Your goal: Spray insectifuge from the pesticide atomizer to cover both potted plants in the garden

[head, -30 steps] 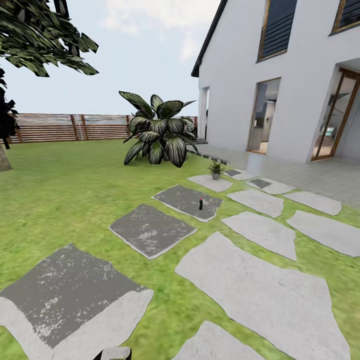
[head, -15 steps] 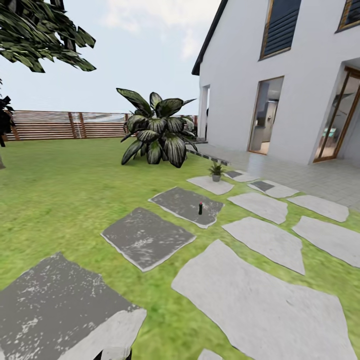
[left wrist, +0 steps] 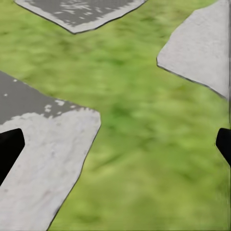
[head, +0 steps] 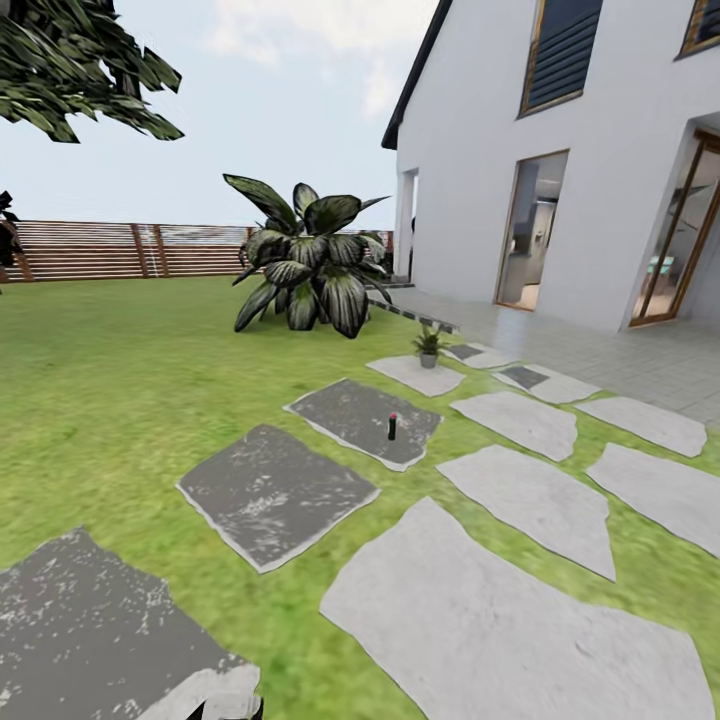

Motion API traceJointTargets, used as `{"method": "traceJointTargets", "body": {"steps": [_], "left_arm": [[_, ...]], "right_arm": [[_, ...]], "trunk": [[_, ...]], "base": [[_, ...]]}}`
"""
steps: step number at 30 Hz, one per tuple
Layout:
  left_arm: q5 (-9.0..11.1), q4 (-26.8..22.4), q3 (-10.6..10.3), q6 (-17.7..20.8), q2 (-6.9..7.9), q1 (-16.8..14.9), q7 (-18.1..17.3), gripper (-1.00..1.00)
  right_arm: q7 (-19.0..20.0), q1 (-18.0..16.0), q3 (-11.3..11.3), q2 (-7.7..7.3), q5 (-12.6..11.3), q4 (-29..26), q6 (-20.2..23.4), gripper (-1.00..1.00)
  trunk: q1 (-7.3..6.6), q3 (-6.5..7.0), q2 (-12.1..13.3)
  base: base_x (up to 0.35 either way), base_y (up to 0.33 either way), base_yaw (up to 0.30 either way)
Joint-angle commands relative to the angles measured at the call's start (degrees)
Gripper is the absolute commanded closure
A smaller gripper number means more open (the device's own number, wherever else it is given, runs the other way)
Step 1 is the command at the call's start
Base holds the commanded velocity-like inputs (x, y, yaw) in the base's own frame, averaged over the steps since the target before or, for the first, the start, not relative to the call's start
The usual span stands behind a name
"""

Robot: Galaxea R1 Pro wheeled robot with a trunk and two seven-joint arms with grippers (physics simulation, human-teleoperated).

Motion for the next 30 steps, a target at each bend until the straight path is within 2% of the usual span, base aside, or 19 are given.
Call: {"method": "traceJointTargets", "body": {"steps": [1, 30], "left_arm": [[0.0, 0.0, 0.0, -0.2, 0.0, 0.0, 0.0, -1.0], [0.0, 0.0, 0.0, -0.2, 0.0, 0.0, 0.0, -1.0]], "right_arm": [[0.0, 0.0, -0.1, 0.01, 0.0, 0.1, -0.2, -1.0], [0.0, 0.0, -0.1, 0.01, 0.0, 0.1, -0.2, -1.0]], "trunk": [[0.02, -0.06, 0.0], [0.02, -0.06, 0.0]], "base": [[0.292, -0.222, 0.0], [0.282, -0.231, 0.0]]}}
